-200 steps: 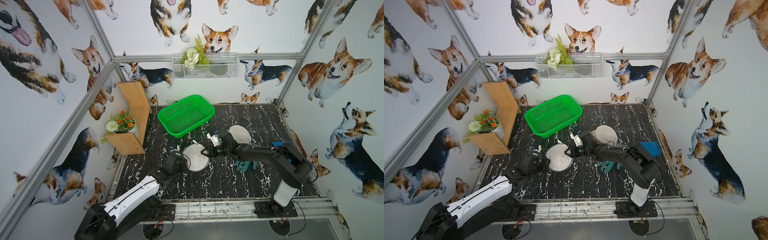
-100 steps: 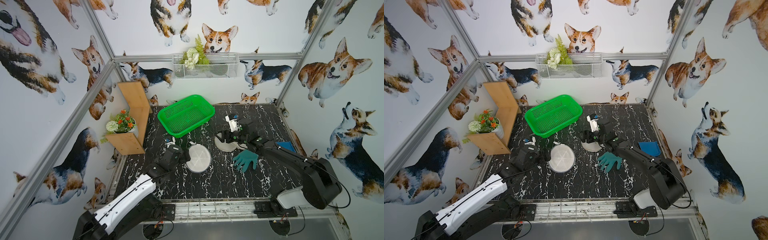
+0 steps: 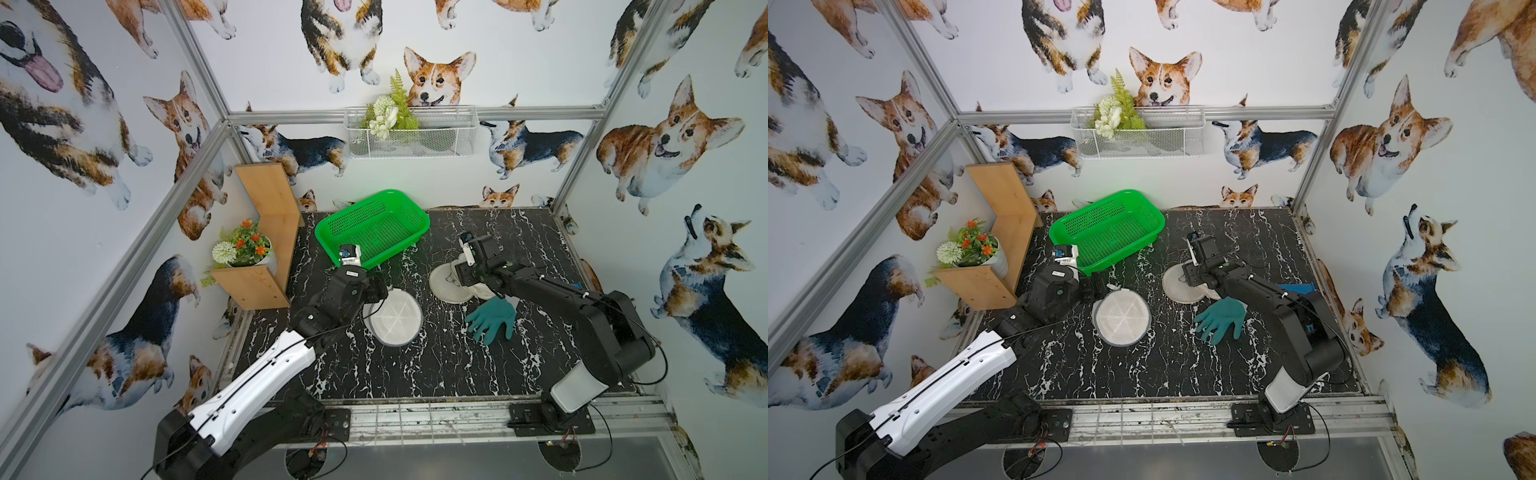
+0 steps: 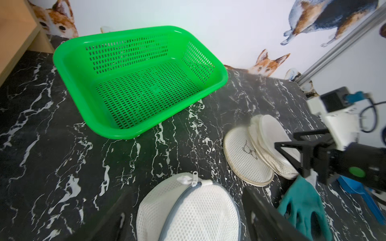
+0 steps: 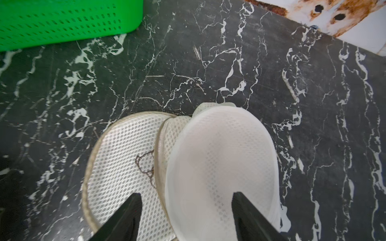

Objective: Turn the laundry bag inside out
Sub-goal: Pick up the laundry bag and place it in the bin.

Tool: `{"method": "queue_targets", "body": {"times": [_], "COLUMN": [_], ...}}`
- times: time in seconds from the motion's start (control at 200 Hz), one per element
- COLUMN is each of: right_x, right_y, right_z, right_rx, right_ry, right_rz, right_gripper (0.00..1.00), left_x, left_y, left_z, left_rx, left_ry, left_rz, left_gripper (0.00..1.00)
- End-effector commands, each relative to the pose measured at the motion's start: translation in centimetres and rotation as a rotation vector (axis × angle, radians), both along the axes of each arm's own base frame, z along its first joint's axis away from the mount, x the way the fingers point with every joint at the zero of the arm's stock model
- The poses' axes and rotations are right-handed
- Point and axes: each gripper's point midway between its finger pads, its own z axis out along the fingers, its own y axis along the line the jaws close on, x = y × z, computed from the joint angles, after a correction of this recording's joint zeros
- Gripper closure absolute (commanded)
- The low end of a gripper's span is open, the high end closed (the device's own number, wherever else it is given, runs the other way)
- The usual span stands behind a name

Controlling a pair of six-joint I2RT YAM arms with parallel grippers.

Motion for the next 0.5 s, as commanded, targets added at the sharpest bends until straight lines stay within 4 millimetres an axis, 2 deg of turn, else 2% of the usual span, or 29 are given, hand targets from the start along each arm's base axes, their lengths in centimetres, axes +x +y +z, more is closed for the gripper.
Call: {"method": "queue_targets", "body": {"times": [0.0, 0.125, 0.24, 0.31, 0.495], "right_x": [0.7, 1.5, 2.1, 2.1, 2.2], "right_y": [0.0, 1.0, 0.7, 0.7, 0.0], "right_z": [-0.5, -1.4, -2.6, -3.5, -4.3], "right_rx": [-0.069, -0.073, -0.120, -0.135, -0.164], "right_ry": [0.013, 0.030, 0.056, 0.090, 0.115], "right_rz": [0.012, 0.027, -0.010, -0.029, -0.076], "right_gripper": [0.29, 0.30, 0.36, 0.36, 0.55], "left_x": [0.7, 0.9, 0.8, 0.8, 0.9], "left_y": [-1.2, -1.5, -1.5, -1.6, -1.8], "left_z": [1.5, 1.9, 1.9, 1.8, 2.1], "left_rx": [-0.014, -0.016, -0.022, -0.026, -0.034], "left_ry": [-0.048, -0.055, -0.053, -0.052, -0.057], "left_rz": [-0.054, -0.060, -0.063, -0.065, -0.070], "left_gripper": [0.14, 0.16, 0.20, 0.23, 0.29]}}
